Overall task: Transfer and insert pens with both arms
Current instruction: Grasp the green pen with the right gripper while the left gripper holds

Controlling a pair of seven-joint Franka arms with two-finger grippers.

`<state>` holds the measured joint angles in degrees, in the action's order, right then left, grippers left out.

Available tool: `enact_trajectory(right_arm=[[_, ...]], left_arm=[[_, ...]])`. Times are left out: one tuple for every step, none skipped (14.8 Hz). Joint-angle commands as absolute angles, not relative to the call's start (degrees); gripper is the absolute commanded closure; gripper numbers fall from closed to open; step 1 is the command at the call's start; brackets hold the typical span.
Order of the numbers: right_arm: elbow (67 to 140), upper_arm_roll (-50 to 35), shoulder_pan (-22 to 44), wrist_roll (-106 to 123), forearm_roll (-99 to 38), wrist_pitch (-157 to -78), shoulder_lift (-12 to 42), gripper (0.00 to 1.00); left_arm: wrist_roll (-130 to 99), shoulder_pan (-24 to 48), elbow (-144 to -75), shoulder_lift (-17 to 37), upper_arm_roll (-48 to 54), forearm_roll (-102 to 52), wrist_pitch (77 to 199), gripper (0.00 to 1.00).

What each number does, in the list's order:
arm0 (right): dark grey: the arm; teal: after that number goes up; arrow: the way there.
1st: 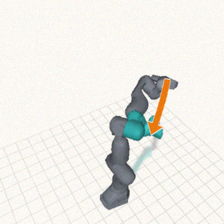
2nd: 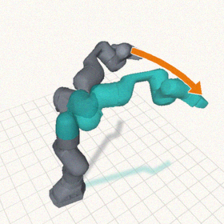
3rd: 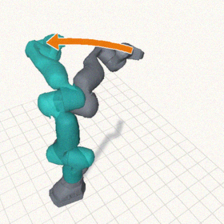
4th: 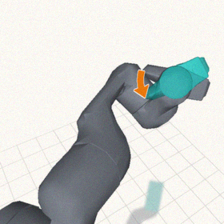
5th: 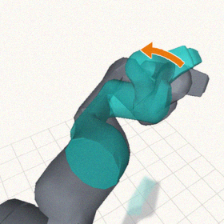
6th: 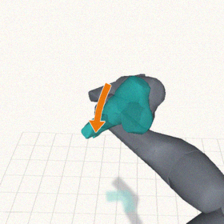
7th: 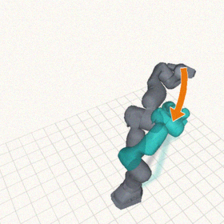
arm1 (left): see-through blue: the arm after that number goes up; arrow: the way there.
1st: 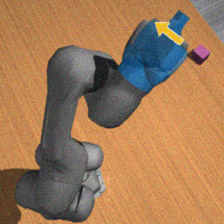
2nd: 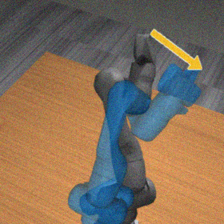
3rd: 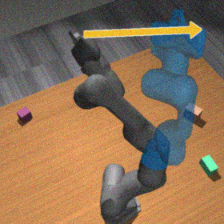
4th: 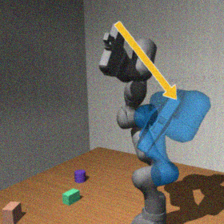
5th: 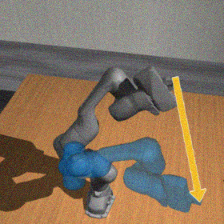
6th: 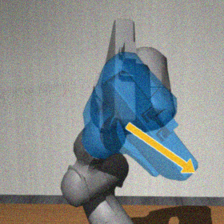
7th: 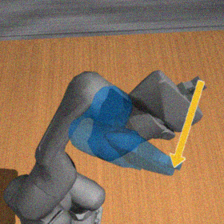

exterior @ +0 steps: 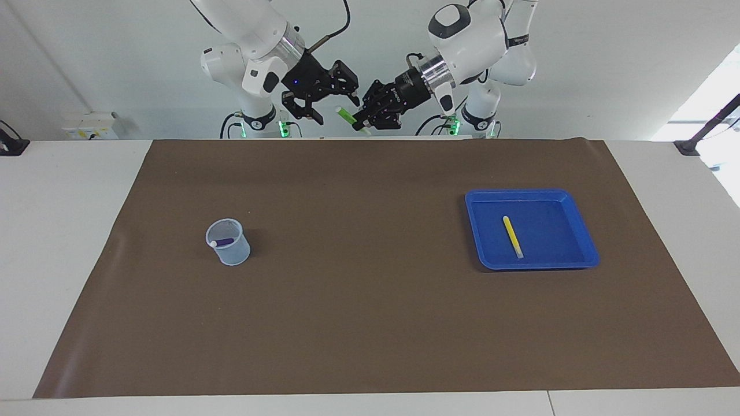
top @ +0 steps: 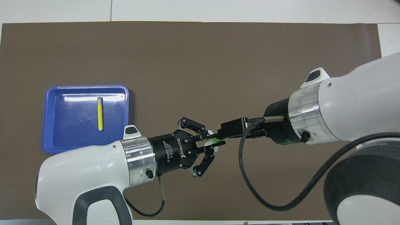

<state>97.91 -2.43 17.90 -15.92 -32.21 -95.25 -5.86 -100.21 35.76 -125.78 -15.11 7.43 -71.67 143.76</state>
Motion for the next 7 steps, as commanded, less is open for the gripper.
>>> enact_trajectory(right_arm=[[97.65, -2.81, 17.93, -17.58, -31.38, -96.76, -6.06, 0.16], [97.82, -2.81, 17.93, -17.4, -31.38, -97.72, -6.06, 0.26], [97.82, -2.9, 17.93, -17.4, -31.38, -98.17, -6.06, 0.43], [97.82, -2.81, 17.93, -17.32, -31.38, -98.17, -6.06, 0.64], [97.82, -2.9, 17.93, -17.14, -31.38, -98.17, -6.06, 0.84], [97.82, -2.9, 17.93, -16.88, -31.38, -98.17, -6.06, 1.0], [97.82, -2.9, 17.93, -16.88, -31.38, -98.17, -6.06, 1.0]], left_arm=[[-100.72, 37.18, -128.14, -17.4, 6.86, -73.04, 145.37, 1.0], [-100.72, 37.18, -128.14, -17.4, 6.86, -73.3, 145.37, 1.0], [-100.72, 37.18, -128.14, -17.4, 6.86, -73.47, 145.37, 1.0], [-100.72, 37.18, -128.14, -17.4, 6.86, -73.48, 145.37, 1.0], [-100.72, 37.18, -128.14, -17.4, 6.86, -73.48, 145.37, 1.0], [-100.72, 37.18, -128.14, -17.4, 6.86, -73.48, 145.63, 1.0], [-100.72, 37.18, -128.14, -17.4, 6.86, -73.56, 145.9, 1.0]])
